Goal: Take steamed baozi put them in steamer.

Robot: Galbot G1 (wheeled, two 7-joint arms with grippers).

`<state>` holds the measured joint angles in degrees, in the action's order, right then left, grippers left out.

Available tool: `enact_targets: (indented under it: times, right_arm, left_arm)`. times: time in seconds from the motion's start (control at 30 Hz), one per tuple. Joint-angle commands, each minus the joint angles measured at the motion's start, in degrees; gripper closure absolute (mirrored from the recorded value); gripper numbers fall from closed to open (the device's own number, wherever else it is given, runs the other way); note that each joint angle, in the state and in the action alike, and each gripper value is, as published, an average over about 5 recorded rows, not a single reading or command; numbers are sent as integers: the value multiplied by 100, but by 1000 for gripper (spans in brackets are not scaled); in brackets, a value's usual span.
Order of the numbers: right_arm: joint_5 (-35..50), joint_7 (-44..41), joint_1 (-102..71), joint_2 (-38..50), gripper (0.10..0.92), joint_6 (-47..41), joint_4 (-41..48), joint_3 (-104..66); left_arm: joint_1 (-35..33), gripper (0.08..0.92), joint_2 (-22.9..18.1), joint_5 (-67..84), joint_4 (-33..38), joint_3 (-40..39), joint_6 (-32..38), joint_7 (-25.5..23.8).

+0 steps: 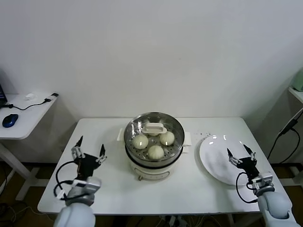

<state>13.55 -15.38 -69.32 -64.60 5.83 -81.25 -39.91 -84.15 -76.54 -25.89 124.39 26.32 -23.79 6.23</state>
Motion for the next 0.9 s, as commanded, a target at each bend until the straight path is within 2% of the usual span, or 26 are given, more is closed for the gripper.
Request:
enact_targets:
  times: [0.03, 0.37, 0.9]
  right_arm:
    - [45, -55, -129, -86, 203, -79, -328, -12]
    - [209, -106, -352, -210, 203, -94, -546, -141]
    - [357, -138, -458, -333, 203, -86, -718, -209]
  left_arm:
    - [-775, 177, -467, 3280, -564, 1542, 2628, -200]
    - [-946, 177, -671, 3162, -914, 1556, 2865, -443]
    - [-1107, 177, -598, 2946, -826, 1671, 2871, -737]
